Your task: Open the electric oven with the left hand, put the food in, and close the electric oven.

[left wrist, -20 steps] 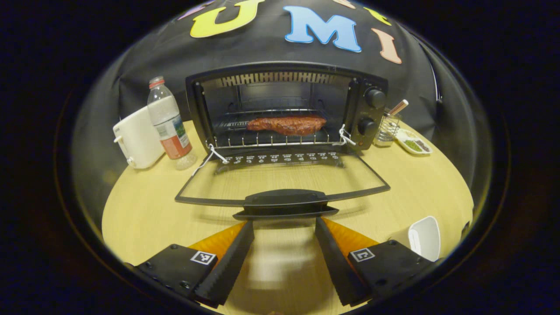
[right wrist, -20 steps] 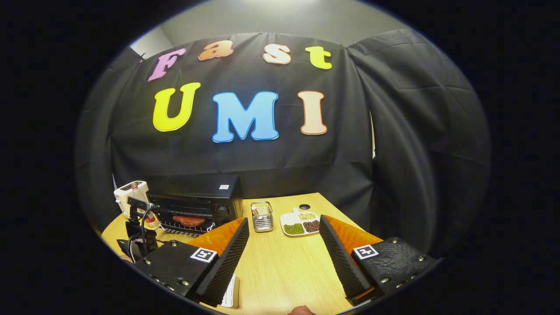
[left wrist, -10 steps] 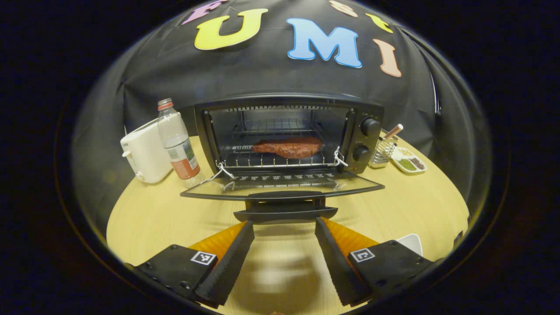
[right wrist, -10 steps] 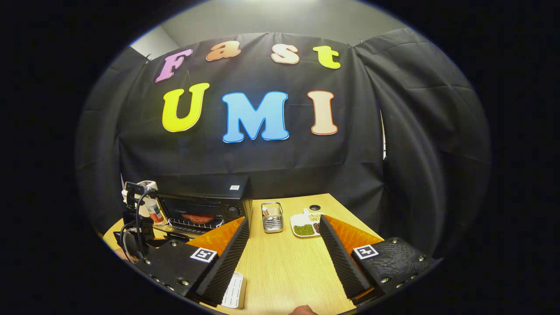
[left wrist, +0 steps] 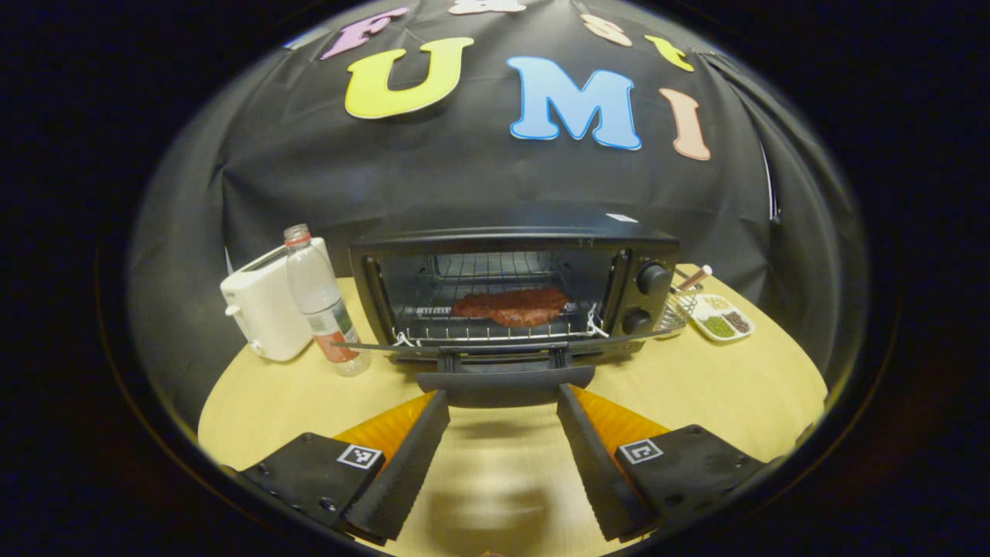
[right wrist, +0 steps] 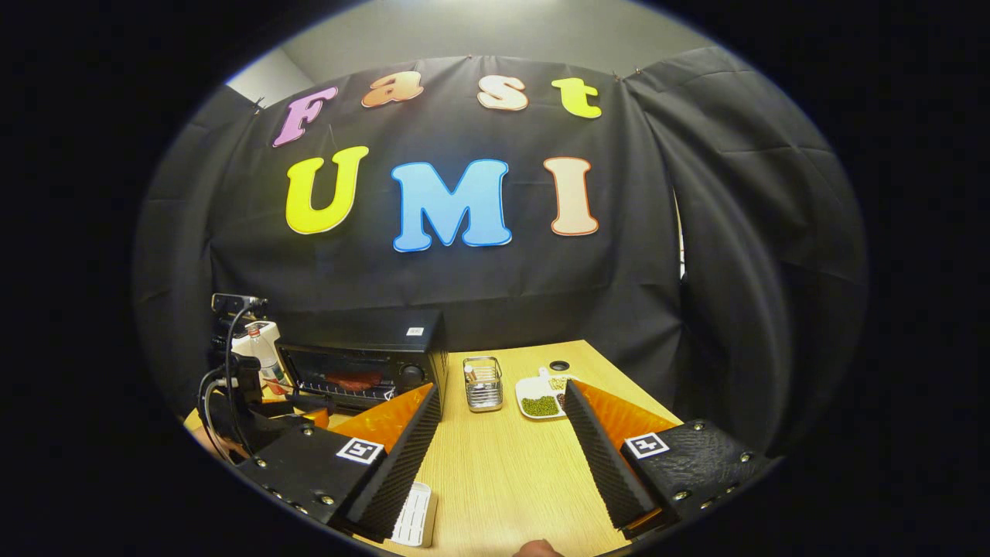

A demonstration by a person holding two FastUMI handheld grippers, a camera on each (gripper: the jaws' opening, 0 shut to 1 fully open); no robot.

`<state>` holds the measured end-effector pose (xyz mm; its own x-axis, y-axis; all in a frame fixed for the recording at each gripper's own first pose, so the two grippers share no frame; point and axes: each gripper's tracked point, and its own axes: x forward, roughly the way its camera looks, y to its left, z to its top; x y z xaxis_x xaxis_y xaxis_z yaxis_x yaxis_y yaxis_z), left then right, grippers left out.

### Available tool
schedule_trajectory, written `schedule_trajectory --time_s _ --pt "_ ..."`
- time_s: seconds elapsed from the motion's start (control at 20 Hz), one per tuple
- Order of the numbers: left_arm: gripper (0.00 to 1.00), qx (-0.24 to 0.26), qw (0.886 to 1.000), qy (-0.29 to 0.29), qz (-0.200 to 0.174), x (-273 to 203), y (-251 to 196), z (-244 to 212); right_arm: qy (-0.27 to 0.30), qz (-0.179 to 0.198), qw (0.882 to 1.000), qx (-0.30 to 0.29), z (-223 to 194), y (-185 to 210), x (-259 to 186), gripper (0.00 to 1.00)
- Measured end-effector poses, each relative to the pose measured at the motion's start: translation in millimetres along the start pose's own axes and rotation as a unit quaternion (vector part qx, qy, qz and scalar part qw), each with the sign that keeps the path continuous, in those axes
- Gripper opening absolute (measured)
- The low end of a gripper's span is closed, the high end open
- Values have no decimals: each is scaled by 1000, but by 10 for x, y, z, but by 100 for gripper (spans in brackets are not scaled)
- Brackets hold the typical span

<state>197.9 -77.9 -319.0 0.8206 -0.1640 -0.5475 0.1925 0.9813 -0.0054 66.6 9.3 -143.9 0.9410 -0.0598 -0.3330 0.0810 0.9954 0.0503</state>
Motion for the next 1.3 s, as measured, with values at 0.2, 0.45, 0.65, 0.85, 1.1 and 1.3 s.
schedule_trajectory --time_s 0.2,0.45,0.65,0.85,1.1,1.3 --pt "95 1 1000 -18 1 34 16 181 -1 -3 1000 0 3 -25 -17 98" --pt "95 -8 999 -32 4 198 135 432 -3 -10 1000 -3 28 -61 -55 98" --pt "95 -5 997 -77 -3 51 112 769 -11 -5 1000 0 81 -55 -109 98" --pt "95 -16 992 -127 -18 -421 -32 1073 -29 21 999 9 200 -3 -156 98" --pt "99 -8 981 -191 -1 -1245 -59 1490 -70 68 995 -8 497 34 -322 98" --pt "99 -11 974 -222 37 -1935 22 1572 -93 105 990 -24 636 -28 -472 98"
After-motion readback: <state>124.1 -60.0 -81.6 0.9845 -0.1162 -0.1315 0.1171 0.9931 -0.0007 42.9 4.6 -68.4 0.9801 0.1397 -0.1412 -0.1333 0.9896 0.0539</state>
